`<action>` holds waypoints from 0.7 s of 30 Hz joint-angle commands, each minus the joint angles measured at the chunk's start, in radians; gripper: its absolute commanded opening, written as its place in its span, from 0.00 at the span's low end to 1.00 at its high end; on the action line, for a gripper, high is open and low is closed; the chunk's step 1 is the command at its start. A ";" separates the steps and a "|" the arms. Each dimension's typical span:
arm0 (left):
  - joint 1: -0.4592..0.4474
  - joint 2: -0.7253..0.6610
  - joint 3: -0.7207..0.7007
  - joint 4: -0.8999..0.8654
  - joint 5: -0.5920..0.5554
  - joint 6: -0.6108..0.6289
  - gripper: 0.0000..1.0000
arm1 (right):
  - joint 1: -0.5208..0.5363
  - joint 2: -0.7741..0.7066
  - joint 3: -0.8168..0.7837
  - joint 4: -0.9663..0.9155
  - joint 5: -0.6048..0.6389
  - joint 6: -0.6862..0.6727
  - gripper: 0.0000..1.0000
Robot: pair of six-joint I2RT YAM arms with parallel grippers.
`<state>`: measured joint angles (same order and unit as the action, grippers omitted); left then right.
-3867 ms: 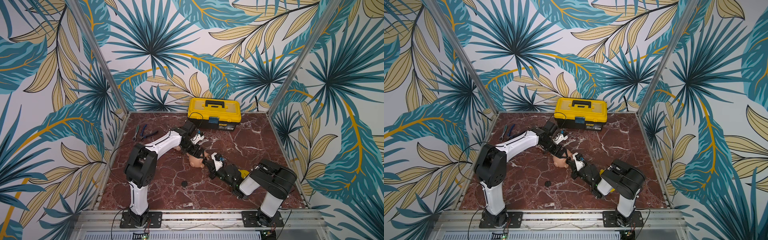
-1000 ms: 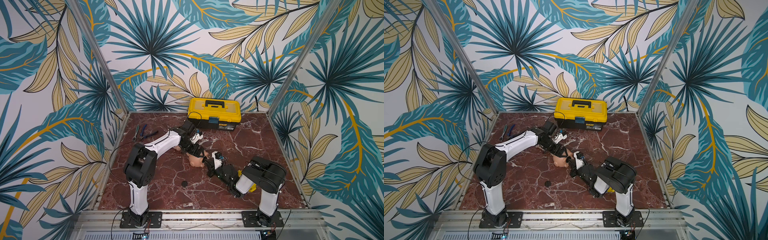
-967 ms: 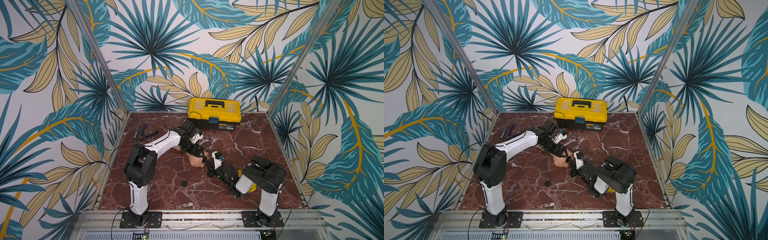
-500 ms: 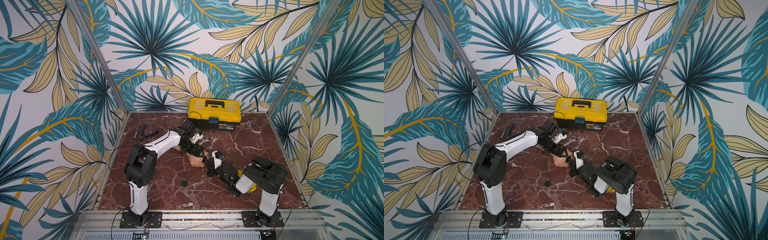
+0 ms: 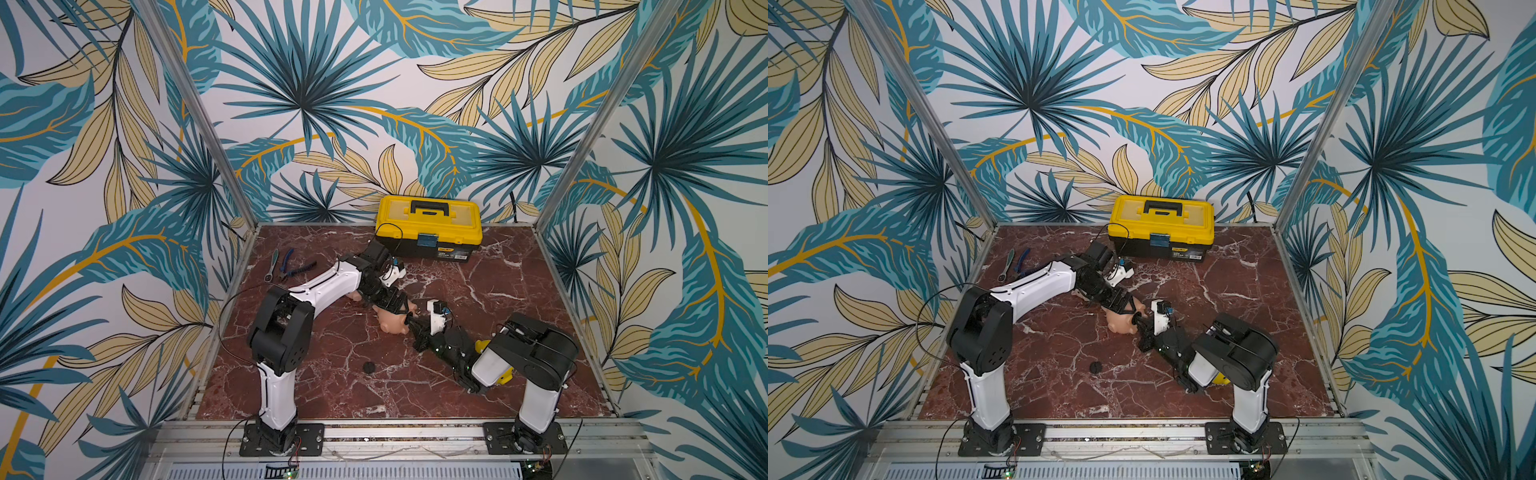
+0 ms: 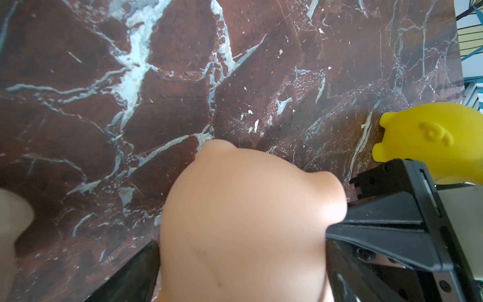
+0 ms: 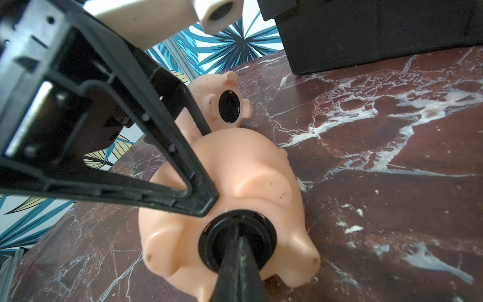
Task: Close piggy banks
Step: Screw the knob on the piggy bank.
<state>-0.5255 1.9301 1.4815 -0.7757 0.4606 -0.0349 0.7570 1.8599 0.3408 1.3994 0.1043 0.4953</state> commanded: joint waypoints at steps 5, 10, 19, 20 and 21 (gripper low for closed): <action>-0.016 0.035 -0.054 -0.036 0.000 0.002 0.96 | -0.001 -0.041 0.046 -0.078 0.018 0.116 0.00; -0.017 0.037 -0.056 -0.034 0.004 0.001 0.96 | -0.001 -0.075 0.058 -0.145 0.041 0.152 0.00; -0.016 0.035 -0.053 -0.032 -0.004 0.003 0.96 | -0.002 -0.069 0.043 -0.128 0.009 -0.048 0.00; -0.014 0.035 -0.053 -0.034 -0.005 0.003 0.96 | -0.002 -0.059 0.038 -0.116 0.004 -0.080 0.00; -0.014 0.032 -0.054 -0.033 -0.006 0.004 0.96 | -0.002 -0.052 0.032 -0.102 0.000 -0.104 0.00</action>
<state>-0.5236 1.9301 1.4750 -0.7521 0.4522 -0.0414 0.7570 1.7847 0.3752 1.2350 0.1154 0.5076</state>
